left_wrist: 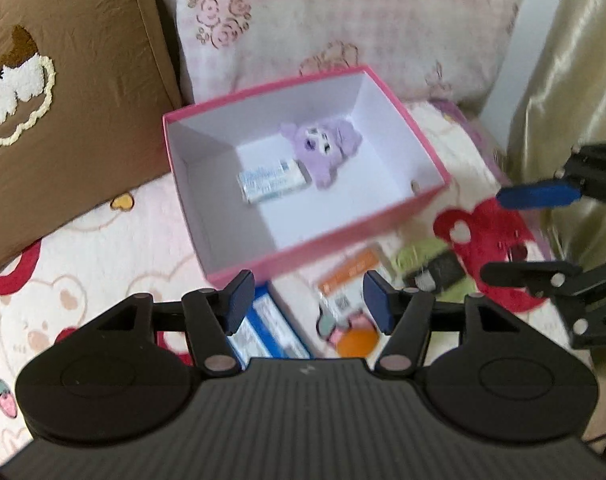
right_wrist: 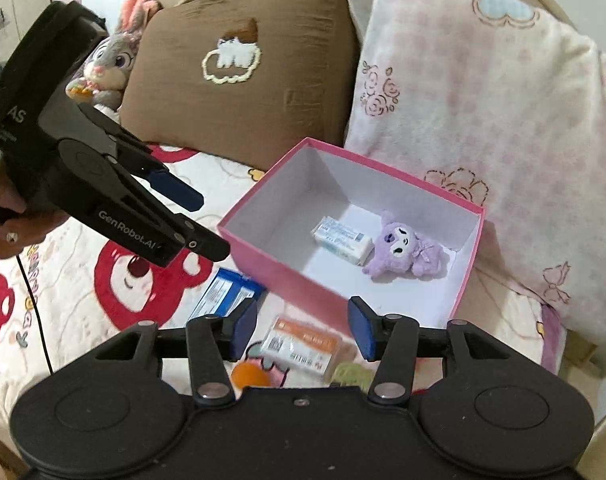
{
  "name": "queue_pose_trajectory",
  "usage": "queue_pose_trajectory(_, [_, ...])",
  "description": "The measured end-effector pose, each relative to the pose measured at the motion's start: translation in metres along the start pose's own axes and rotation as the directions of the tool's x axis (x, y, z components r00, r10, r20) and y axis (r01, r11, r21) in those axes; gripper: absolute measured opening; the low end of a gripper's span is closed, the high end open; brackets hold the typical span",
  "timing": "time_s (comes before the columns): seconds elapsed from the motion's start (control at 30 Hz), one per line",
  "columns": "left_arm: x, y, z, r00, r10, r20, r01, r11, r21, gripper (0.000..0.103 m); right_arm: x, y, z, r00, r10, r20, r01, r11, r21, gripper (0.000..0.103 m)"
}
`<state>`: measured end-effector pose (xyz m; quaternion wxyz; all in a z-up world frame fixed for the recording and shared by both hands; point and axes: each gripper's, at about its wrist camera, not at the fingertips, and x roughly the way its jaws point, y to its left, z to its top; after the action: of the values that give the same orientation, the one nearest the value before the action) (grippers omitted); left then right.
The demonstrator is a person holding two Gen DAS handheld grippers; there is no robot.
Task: Organize objects
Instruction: 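Open the left tool to release the soap box beside the doll and withdraw, then reach the left tool to the green yarn ball and close on it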
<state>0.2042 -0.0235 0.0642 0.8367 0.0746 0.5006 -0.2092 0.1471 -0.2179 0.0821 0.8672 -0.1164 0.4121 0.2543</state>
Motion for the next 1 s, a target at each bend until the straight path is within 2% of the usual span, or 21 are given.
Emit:
queue_pose_trajectory(0.13, [-0.015,-0.007,-0.013,1.0,-0.007,-0.011,0.008,1.0,0.013,0.063,-0.02,0.013,-0.012,1.0,-0.008,0.011,0.008,1.0,-0.019,0.07])
queue_pose_trajectory(0.27, [-0.028,-0.016,-0.026,1.0,-0.008,-0.011,0.008,1.0,0.021,0.073,-0.032,0.023,-0.025,1.0,-0.009,0.003,0.009,1.0,-0.029,0.073])
queue_pose_trajectory(0.37, [-0.032,-0.022,-0.037,1.0,-0.015,-0.019,0.015,1.0,0.023,0.081,-0.038,0.026,-0.037,1.0,-0.007,-0.001,0.007,1.0,-0.018,0.081])
queue_pose_trajectory(0.53, [-0.033,-0.032,-0.054,0.998,-0.041,-0.043,0.042,0.999,0.025,0.089,-0.042,0.03,-0.054,1.0,-0.005,-0.026,0.006,1.0,0.003,0.082])
queue_pose_trajectory(0.6, [-0.032,-0.035,-0.06,0.997,-0.047,-0.053,0.048,0.999,0.02,0.096,-0.042,0.03,-0.061,0.999,0.005,-0.041,-0.005,1.0,0.009,0.082])
queue_pose_trajectory(0.7, [-0.03,-0.039,-0.068,0.996,-0.055,-0.064,0.055,0.998,0.003,0.1,-0.041,0.032,-0.071,0.999,0.019,-0.049,-0.018,1.0,0.004,0.093])
queue_pose_trajectory(1.0, [-0.018,-0.057,-0.083,0.994,-0.076,-0.075,0.077,0.997,0.012,0.102,-0.033,0.032,-0.099,0.999,0.032,-0.032,-0.031,0.999,0.039,0.093])
